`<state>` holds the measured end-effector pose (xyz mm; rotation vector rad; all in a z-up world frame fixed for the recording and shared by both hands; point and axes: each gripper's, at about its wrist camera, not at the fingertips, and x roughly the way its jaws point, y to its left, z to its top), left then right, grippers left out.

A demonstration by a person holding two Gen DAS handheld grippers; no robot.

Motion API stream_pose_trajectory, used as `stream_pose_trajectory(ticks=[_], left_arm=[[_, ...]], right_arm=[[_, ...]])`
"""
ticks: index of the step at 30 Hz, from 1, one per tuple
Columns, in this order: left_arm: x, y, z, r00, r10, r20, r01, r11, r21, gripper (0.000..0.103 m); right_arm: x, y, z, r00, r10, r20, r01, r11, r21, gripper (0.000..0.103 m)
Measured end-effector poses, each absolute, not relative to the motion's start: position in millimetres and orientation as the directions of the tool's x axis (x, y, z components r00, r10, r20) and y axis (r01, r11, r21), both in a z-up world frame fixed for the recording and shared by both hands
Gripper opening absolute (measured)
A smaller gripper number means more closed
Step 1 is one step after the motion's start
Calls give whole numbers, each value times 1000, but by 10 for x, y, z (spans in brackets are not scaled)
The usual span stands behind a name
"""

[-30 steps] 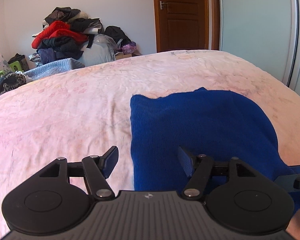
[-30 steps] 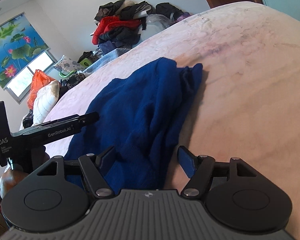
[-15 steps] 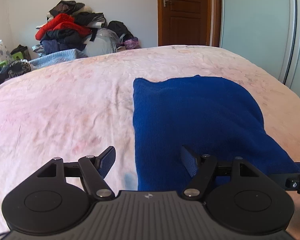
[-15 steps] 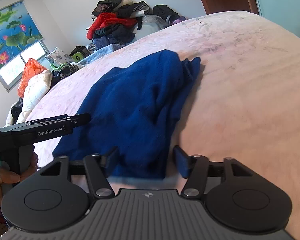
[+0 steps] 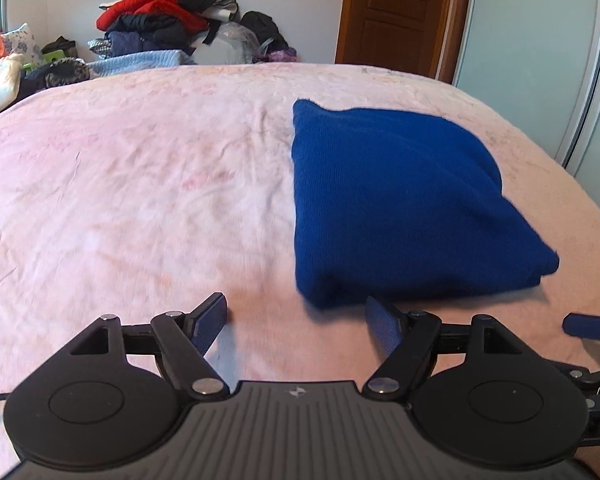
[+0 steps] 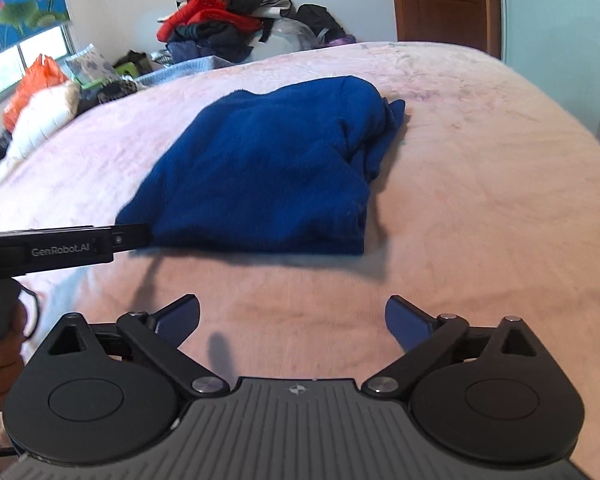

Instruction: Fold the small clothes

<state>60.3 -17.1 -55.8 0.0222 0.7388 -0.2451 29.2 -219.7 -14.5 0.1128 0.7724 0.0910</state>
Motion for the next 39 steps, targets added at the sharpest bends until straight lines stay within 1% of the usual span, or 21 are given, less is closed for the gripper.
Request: stream_pose_trajectory(ticks=[3, 6, 9, 16, 18, 20, 23, 27, 33, 39], left_arm=[[523, -181, -599, 719, -185, -670, 220, 975, -33, 76], [484, -182, -601, 724, -175, -667, 212, 977, -27, 77], [460, -197, -608, 724, -172, -668, 213, 977, -21, 82], [406, -239, -667, 745, -145, -651, 203, 979, 14, 86], [386, -248, -691, 754, -136, -642, 199, 980, 26, 89], [376, -252, -714, 762, -123, -636, 189, 981, 38, 95], [359, -235, -749, 774, -119, -622, 176, 984, 31, 98], [348, -228, -757, 779, -112, -617, 168, 985, 34, 100], [342, -217, -766, 780, -115, -615, 167, 986, 27, 101], [319, -165, -771, 779, -142, -611, 185, 983, 7, 102]], right_arm=[[260, -2170, -168, 719, 94, -689, -17, 993, 119, 103], [256, -2168, -181, 726, 69, -685, 9, 994, 109, 103], [258, -2155, -206, 734, 52, -677, 19, 995, 98, 103], [212, -2039, -294, 754, 6, -657, -13, 1000, -5, 103], [214, -2052, -283, 755, 12, -656, -8, 1000, 9, 103], [218, -2070, -271, 758, 20, -652, 0, 1000, 30, 103], [211, -2059, -294, 767, 14, -642, 6, 1000, 30, 103], [193, -1963, -322, 771, -15, -636, -1, 1000, -25, 103], [186, -2015, -329, 780, 7, -626, 1, 1000, 12, 103], [160, -2001, -329, 785, -8, -620, 14, 1000, 4, 103]])
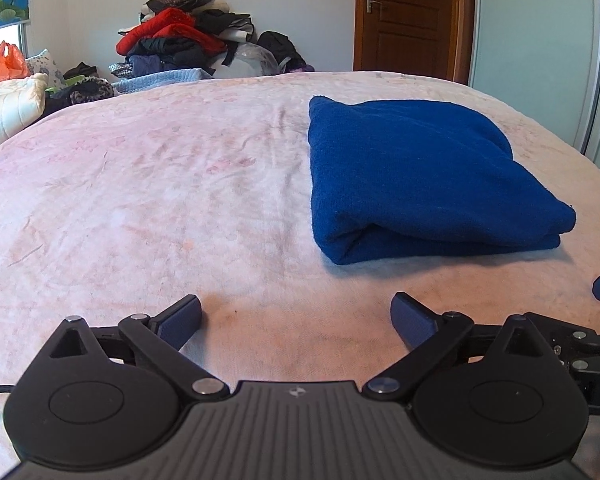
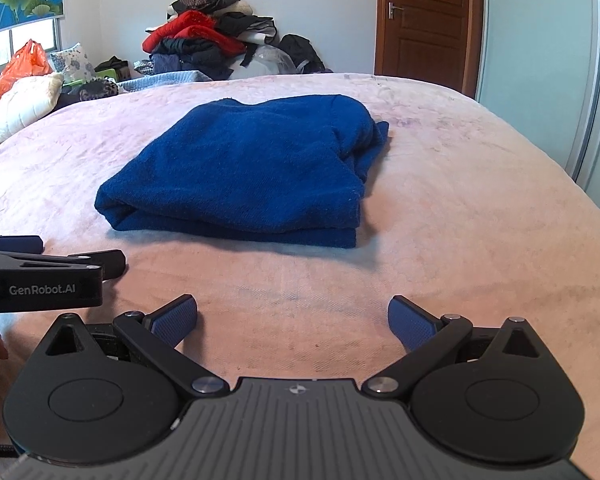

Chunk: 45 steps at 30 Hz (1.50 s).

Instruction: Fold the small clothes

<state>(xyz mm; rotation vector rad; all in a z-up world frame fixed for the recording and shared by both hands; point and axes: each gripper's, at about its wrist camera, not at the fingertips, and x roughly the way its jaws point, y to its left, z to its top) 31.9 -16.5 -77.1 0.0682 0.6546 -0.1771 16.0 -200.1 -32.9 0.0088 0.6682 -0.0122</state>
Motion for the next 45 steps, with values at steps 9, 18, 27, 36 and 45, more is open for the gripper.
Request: stream_pose_trajectory(ticks=[9, 18, 27, 36, 45], left_arm=[[298, -168, -772, 782, -137, -607, 181, 983, 11, 102], [293, -177, -772, 782, -127, -610, 175, 984, 19, 103], [301, -167, -777, 779, -132, -613, 175, 984, 12, 103], [308, -159, -776, 778, -133, -614, 175, 984, 8, 103], [308, -156, -781, 780, -130, -612, 175, 985, 14, 103]], right_arm=[[168, -2108, -334, 788, -31, -614, 72, 997, 41, 103], [206, -2038, -367, 775, -59, -629, 65, 998, -13, 103], [225, -2030, -376, 774, -64, -630, 64, 998, -24, 103], [214, -2092, -354, 777, -39, -628, 56, 998, 6, 103], [252, -2077, -364, 776, -40, -630, 46, 999, -8, 103]])
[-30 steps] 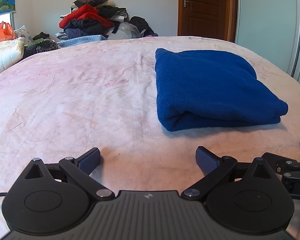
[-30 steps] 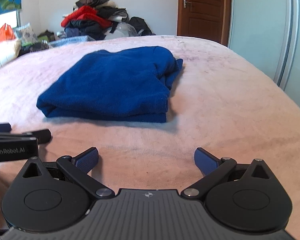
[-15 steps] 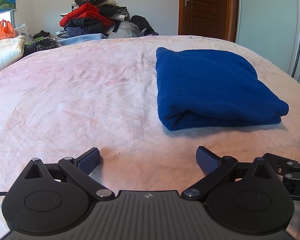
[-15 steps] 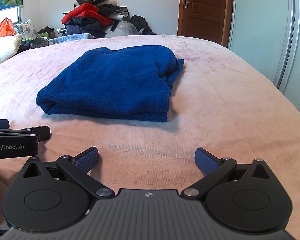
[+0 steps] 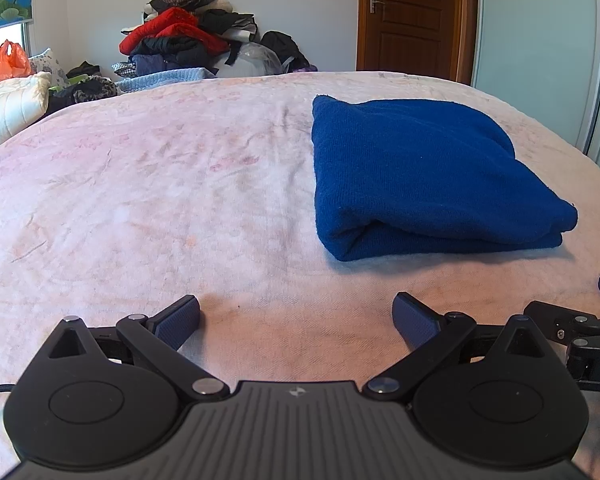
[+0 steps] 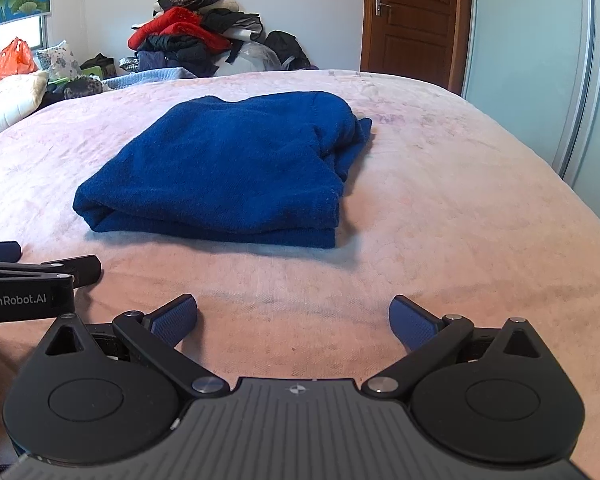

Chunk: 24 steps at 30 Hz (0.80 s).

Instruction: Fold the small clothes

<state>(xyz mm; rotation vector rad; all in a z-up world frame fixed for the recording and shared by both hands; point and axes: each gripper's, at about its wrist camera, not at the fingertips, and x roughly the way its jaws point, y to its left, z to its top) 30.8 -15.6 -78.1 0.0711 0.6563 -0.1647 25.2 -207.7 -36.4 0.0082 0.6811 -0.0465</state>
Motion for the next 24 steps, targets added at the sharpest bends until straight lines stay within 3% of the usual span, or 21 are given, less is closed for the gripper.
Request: stream_pose_trajectory(ticks=[24], left_arm=[[302, -156, -783, 778, -134, -614, 175, 985, 6, 103]], right_arm=[[246, -2031, -371, 772, -58, -632, 48, 998, -32, 103]])
